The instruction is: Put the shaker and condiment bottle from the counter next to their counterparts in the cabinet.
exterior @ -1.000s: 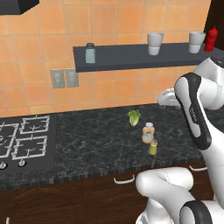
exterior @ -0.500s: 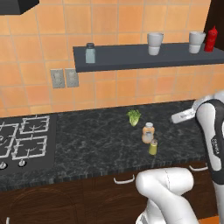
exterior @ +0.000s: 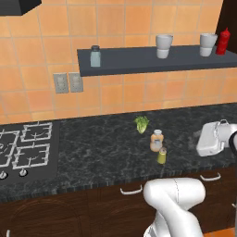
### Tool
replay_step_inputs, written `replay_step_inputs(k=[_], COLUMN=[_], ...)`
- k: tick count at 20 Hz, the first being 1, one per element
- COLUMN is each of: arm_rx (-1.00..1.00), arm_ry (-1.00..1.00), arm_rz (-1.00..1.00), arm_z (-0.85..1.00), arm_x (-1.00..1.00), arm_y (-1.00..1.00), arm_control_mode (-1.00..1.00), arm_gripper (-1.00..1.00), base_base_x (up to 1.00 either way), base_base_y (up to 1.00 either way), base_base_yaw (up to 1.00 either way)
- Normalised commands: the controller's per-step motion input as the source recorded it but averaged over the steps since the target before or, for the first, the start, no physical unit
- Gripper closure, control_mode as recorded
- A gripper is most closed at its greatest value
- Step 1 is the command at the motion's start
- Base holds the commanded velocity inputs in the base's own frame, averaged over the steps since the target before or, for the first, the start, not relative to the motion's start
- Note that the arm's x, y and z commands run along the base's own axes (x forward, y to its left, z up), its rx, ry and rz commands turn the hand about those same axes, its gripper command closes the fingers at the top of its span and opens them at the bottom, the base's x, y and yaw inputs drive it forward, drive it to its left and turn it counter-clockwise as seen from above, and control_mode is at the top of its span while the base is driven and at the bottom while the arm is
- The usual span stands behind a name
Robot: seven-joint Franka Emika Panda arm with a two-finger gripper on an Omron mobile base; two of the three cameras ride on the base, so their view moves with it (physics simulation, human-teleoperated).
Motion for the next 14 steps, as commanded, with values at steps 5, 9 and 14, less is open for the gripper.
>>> replay_step_inputs(k=[5,9,14], arm_rx=[0.01,0.04,0.09], arm_ry=[0.03,0.03,0.01], arm_rz=[0.22,0.15,0.04], arm_z=[-0.06,-0.06,-0.11], arm_x=[0.31,0.56,0.56], arm_y=[0.00,-0.09,-0.32], arm_control_mode=[-1.00,-1.00,-1.00], arm_gripper=[-1.00,-1.00,-1.00], base_base_x=[0.00,0.00,0.00], base_base_y=[0.00,0.00,0.00], base_base_yaw=[0.00,0.00,0.00])
